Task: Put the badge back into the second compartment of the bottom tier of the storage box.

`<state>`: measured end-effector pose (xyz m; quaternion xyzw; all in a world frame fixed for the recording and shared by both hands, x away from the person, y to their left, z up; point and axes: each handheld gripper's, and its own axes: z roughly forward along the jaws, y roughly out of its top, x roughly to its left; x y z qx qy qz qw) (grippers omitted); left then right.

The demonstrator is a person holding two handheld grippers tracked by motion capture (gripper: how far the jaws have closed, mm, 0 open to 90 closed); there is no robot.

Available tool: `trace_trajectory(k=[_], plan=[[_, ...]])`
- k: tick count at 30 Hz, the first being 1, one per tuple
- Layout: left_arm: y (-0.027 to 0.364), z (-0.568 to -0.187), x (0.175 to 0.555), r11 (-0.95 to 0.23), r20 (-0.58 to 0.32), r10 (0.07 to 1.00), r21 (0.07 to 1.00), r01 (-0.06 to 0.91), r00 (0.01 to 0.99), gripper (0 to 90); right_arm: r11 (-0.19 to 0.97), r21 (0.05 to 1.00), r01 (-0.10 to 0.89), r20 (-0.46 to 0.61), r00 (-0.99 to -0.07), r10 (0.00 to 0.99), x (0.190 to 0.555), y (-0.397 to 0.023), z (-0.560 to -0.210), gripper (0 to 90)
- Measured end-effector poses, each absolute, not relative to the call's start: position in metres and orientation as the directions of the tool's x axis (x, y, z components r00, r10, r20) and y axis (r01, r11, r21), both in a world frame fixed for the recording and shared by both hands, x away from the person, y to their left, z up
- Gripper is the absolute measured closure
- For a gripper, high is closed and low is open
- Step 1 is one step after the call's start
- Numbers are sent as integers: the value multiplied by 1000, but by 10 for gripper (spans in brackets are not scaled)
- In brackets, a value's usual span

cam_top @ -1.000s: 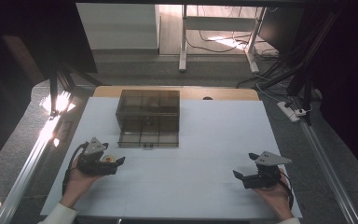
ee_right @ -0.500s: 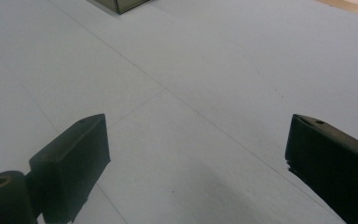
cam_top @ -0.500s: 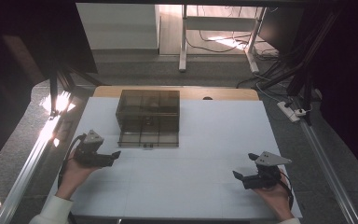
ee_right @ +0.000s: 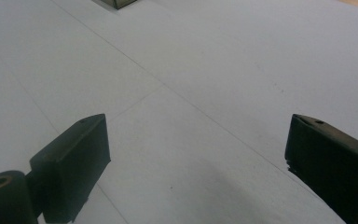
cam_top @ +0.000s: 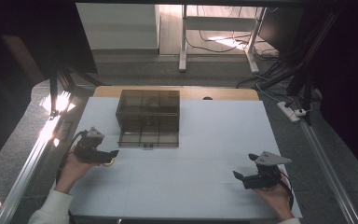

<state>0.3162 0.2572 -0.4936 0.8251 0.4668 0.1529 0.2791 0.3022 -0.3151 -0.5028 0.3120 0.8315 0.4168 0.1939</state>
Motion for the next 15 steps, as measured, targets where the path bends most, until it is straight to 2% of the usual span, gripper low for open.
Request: trace_trajectory(k=[7,15], plan=[[255,-503,319,-456,11,842,548,701,539,169,461,811,360,-64,-728,682,303,-314,-504,62],[260,-510,321,-456,9,849,516,725,528,184,465,808,362,-63,-732,678,304,-315,-505,62]])
